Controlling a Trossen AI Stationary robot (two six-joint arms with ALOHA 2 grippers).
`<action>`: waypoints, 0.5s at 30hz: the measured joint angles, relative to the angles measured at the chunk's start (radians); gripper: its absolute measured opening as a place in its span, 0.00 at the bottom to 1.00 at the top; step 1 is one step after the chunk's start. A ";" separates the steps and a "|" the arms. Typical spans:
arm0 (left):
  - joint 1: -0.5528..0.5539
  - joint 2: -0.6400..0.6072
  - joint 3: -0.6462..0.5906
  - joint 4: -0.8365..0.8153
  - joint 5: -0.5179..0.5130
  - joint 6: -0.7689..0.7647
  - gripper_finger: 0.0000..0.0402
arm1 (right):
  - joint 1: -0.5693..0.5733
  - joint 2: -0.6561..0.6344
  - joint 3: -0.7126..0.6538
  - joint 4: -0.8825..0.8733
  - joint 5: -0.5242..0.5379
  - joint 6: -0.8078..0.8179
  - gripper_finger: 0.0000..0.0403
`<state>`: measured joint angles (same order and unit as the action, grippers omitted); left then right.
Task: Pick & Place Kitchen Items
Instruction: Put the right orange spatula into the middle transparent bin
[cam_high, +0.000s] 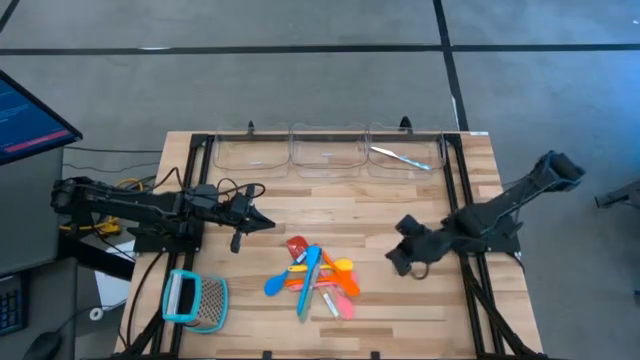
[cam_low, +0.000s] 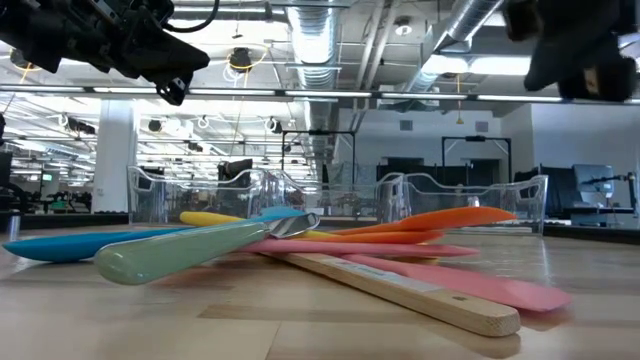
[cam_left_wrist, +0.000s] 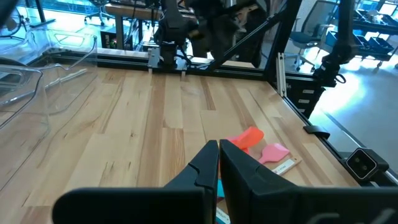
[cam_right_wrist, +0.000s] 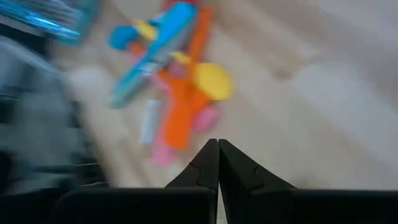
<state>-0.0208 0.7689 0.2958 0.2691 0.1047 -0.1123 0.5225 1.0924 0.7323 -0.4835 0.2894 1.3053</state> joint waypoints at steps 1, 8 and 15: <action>0.000 0.000 0.000 0.000 0.000 0.000 0.02 | 0.014 -0.031 -0.061 0.099 0.002 0.031 0.00; 0.000 0.000 0.000 0.000 0.000 0.001 0.02 | 0.131 0.013 -0.352 0.656 0.155 0.332 0.00; 0.000 0.000 0.000 0.000 0.000 0.002 0.02 | 0.197 0.250 -0.369 0.819 0.169 0.598 0.00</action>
<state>-0.0211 0.7689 0.2958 0.2695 0.1051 -0.1108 0.7200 1.3425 0.3637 0.3351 0.4580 1.9035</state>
